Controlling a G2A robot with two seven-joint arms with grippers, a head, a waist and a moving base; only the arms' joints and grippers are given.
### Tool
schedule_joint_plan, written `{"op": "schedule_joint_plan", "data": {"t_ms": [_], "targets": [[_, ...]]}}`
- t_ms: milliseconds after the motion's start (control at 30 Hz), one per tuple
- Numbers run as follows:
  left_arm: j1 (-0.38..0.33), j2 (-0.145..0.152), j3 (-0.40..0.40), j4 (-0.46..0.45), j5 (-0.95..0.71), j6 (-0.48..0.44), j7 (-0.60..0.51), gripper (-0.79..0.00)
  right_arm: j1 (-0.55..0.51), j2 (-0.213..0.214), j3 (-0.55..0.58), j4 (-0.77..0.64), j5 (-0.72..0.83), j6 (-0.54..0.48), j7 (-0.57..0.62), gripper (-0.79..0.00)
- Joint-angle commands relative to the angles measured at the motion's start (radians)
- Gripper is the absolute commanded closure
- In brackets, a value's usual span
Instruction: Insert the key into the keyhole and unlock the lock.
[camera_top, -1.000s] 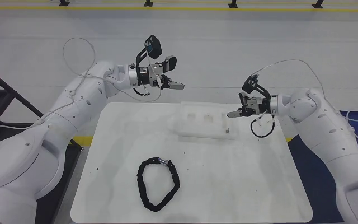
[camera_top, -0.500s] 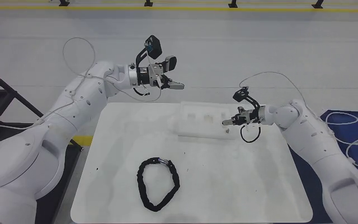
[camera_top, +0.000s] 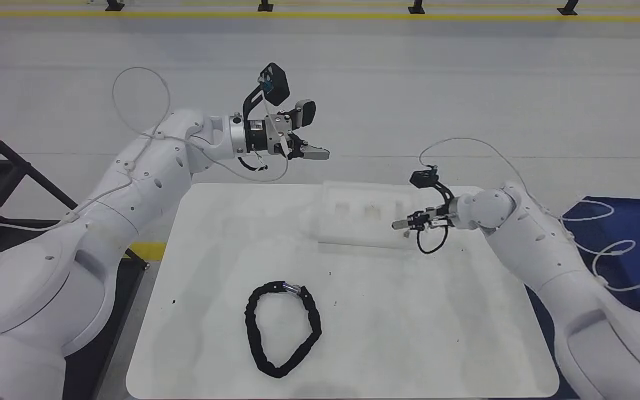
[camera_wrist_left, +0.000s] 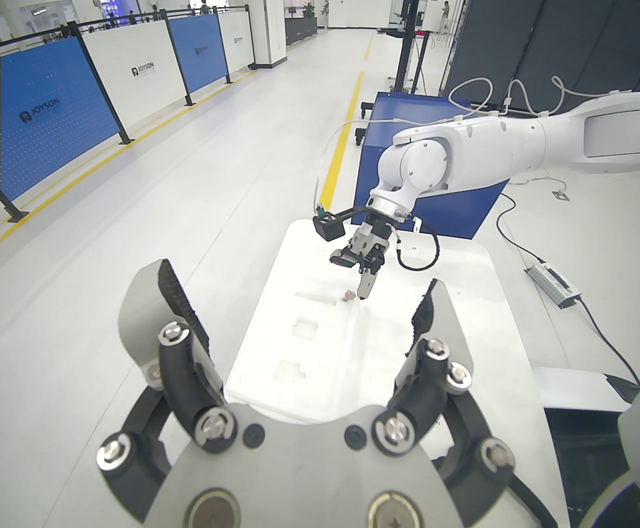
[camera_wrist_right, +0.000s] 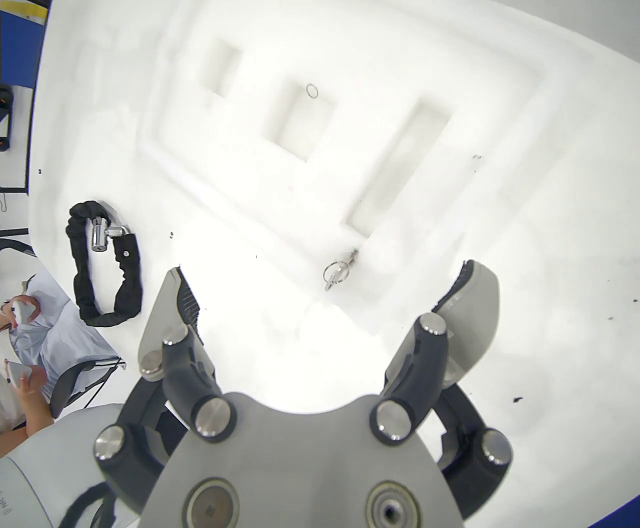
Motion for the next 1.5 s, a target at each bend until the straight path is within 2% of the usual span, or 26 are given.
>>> {"op": "schedule_joint_plan", "data": {"t_ms": [0, 167, 333, 767, 933, 1067, 1333, 1467], "targets": [[0.0, 0.0, 0.0, 0.0, 0.0, 0.0, 0.0, -0.785, 0.0, -0.011, -0.007, 0.007, 0.0, 0.036, 0.006, -0.785], [0.0, 0.0, 0.0, 0.0, 0.0, 0.0, 0.0, -0.785, 0.006, -0.041, -0.02, 0.039, 0.001, 0.126, 0.016, -0.785], [0.0, 0.0, 0.0, 0.0, 0.0, 0.0, 0.0, -0.785, 0.01, -0.062, -0.017, 0.071, 0.019, 0.145, 0.017, -0.785], [0.0, 0.0, 0.0, 0.0, 0.0, 0.0, 0.0, -0.785, 0.01, -0.062, -0.017, 0.071, 0.019, 0.145, 0.017, -0.785], [0.0, 0.0, 0.0, 0.0, 0.0, 0.0, 0.0, -0.785, -0.009, -0.056, -0.007, 0.044, -0.011, 0.162, -0.026, -0.785], [0.0, 0.0, 0.0, 0.0, 0.0, 0.0, 0.0, -0.785, -0.023, -0.05, -0.005, 0.001, -0.054, 0.21, -0.022, -0.785], [0.0, 0.0, 0.0, 0.0, 0.0, 0.0, 0.0, -0.785, -0.036, -0.04, 0.003, -0.13, -0.145, 0.39, 0.024, -0.785], [0.0, 0.0, 0.0, 0.0, 0.0, 0.0, 0.0, -0.785, -0.051, -0.032, 0.022, -0.174, -0.137, 0.426, 0.076, -0.785]]}}
